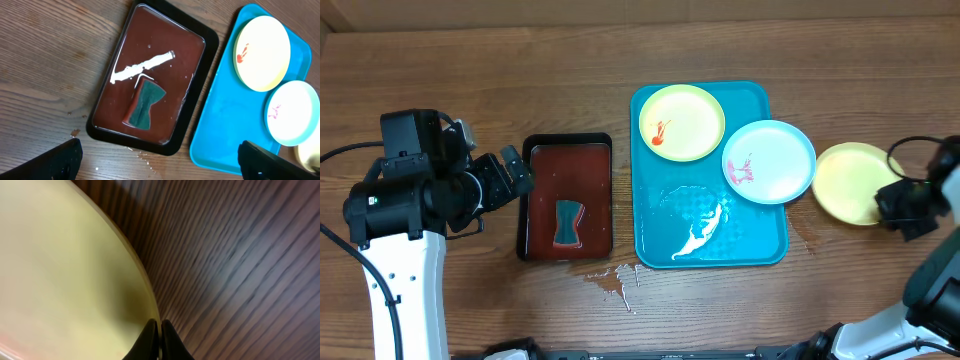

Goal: Clean dirty plates on tray and stack at the side
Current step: 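Carry the yellow plate right and set it on the table beside the tray, then grasp the white plate rim with the right gripper and slide it down the tray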

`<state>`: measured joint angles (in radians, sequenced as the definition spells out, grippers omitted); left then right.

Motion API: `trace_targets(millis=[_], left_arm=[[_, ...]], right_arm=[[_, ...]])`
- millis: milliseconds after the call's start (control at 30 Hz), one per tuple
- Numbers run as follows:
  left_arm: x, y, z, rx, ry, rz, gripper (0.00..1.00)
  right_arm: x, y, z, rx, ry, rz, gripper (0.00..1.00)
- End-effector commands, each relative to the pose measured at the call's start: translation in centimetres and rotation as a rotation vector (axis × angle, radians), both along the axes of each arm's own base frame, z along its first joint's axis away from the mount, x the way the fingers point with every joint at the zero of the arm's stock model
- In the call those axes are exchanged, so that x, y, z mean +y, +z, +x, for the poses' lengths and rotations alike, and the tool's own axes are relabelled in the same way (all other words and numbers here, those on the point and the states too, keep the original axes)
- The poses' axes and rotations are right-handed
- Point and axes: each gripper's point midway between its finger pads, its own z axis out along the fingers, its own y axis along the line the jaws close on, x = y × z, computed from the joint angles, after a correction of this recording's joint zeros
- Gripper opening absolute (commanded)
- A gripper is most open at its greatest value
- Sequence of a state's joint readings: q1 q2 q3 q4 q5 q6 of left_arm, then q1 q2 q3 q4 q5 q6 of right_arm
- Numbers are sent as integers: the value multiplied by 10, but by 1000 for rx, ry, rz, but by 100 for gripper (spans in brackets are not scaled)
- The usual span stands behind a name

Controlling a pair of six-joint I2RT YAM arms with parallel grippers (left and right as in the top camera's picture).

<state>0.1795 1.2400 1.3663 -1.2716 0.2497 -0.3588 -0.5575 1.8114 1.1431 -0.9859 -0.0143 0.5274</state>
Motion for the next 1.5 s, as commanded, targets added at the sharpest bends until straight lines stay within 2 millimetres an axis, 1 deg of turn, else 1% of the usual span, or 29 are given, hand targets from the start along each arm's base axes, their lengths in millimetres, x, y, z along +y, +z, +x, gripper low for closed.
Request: trace_targets(millis=[0, 67, 100, 167, 200, 233, 267, 367, 433, 467, 500, 533, 567, 633, 700, 833, 900, 933, 1033, 1100, 1133, 1167, 1200, 1233, 1267, 1300, 1367, 1467], left_arm=[[3, 6, 1, -22, -12, 19, 100], [3, 6, 1, -22, -12, 19, 100], [3, 6, 1, -22, -12, 19, 100], [3, 6, 1, -21, -12, 19, 100], [3, 6, 1, -21, -12, 19, 100], [3, 6, 1, -21, -12, 19, 100], [3, 6, 1, -22, -12, 19, 100], [2, 6, 1, -22, -13, 19, 100], [2, 6, 1, -22, -14, 19, 100], [2, 6, 1, -22, -14, 19, 100], [2, 6, 1, -22, -14, 19, 100], [2, 6, 1, -22, -14, 19, 100], [2, 6, 1, -21, -14, 19, 100], [2, 6, 1, -22, -14, 19, 100], [2, 6, 1, -21, -14, 19, 100], [2, 6, 1, -21, -14, 19, 100], [2, 6, 1, -21, -14, 19, 100], [2, 6, 1, -21, -14, 19, 100], [2, 6, 1, -21, -14, 19, 100], [2, 6, 1, -21, -14, 19, 100], [2, 6, 1, -21, -14, 19, 100], [2, 6, 1, -21, -14, 19, 100], [2, 6, 1, -21, -14, 19, 100], [2, 6, 1, -21, -14, 19, 100], [2, 6, 1, -22, -14, 19, 100], [2, 6, 1, -21, -14, 19, 100], [2, 6, 1, -21, -14, 19, 100], [2, 6, 2, -22, -14, 19, 100]], right_arm=[[22, -4, -3, 48, 91, -26, 4], [31, -4, -4, 78, 123, -44, 6], [33, -3, -5, 96, 126, -60, 11], [34, 0, -5, 108, 140, -90, 32], [33, 3, -3, 104, 140, -104, 38], [32, 8, 0, 93, 142, -118, 43], [31, 12, 2, 84, 141, -123, 44], [27, 37, 12, 21, 154, -150, 46], [32, 54, 26, -65, 213, -137, 45], [39, 63, 34, -126, 268, -114, 45], [52, 74, 48, -223, 358, -71, 45], [62, 80, 55, -277, 412, -42, 45], [76, 88, 64, -356, 493, 5, 45], [101, 97, 76, -451, 604, 77, 44], [110, 95, 81, -464, 641, 78, 44], [115, 80, 90, -442, 696, -4, 46], [118, 66, 93, -423, 717, -36, 49], [120, 55, 93, -400, 729, -53, 50], [116, 33, 92, -342, 742, -102, 52], [116, 22, 92, -323, 740, -98, 52], [116, 17, 93, -314, 731, -92, 50], [116, 13, 92, -305, 724, -86, 43], [116, 9, 92, -296, 714, -79, 27], [118, 8, 90, -293, 713, -64, 14], [121, 8, 89, -293, 714, -47, 7], [123, 10, 88, -295, 715, -34, 4], [127, 17, 87, -298, 716, -9, 4], [128, 38, 87, -306, 717, -5, 4]])
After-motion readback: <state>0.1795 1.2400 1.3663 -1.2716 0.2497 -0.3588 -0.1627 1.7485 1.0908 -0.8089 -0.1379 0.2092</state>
